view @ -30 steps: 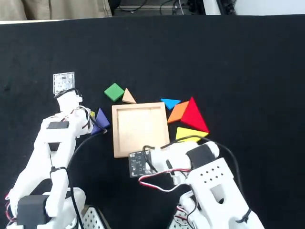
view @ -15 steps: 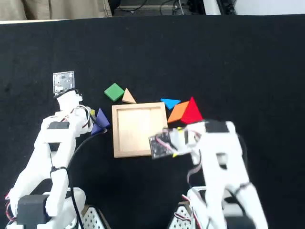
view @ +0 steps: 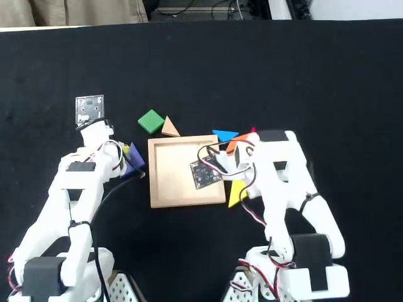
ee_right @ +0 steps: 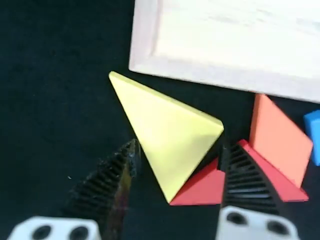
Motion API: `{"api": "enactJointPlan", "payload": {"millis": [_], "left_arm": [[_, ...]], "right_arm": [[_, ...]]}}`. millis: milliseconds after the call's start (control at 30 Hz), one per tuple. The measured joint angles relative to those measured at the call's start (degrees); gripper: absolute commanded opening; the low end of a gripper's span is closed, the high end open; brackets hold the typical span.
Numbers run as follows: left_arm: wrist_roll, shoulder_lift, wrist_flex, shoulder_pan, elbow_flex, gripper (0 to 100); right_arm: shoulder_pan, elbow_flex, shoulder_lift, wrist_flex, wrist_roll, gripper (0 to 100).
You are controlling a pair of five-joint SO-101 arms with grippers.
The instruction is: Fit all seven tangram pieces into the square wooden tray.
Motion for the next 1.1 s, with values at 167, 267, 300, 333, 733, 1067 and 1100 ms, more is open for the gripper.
{"api": "enactJointPlan", "payload": {"millis": [167, 267, 300, 333, 733, 1067, 1100], "left_arm": [[0.00, 0.00, 0.00, 0.00, 0.00, 19], [0.00, 0.00, 0.00, 0.00, 0.00, 19], [0.00, 0.00, 0.00, 0.00, 0.00, 19], [0.00, 0.00, 0.00, 0.00, 0.00, 19], [0.00, 0.00, 0.00, 0.00, 0.00, 19], [0.00, 0.00, 0.00, 0.00, 0.00, 19], [0.00, 0.00, -0.09, 0.00, 0.00, 19]], "right_arm": [[0.00, 0.09, 0.26, -2.73, 1.76, 26.3], [0.09, 0.79, 0.26, -3.43, 2.29, 26.3], [0.09, 0.79, 0.26, -4.04, 2.29, 26.3], [0.09, 0.79, 0.26, -4.84, 2.29, 26.3], [0.09, 1.85, 5.01, -7.47, 2.37, 36.5], [0.18, 0.70, 4.92, 0.44, 5.36, 33.7], [0.18, 0.00, 4.31, 2.73, 5.98, 33.7]]}}
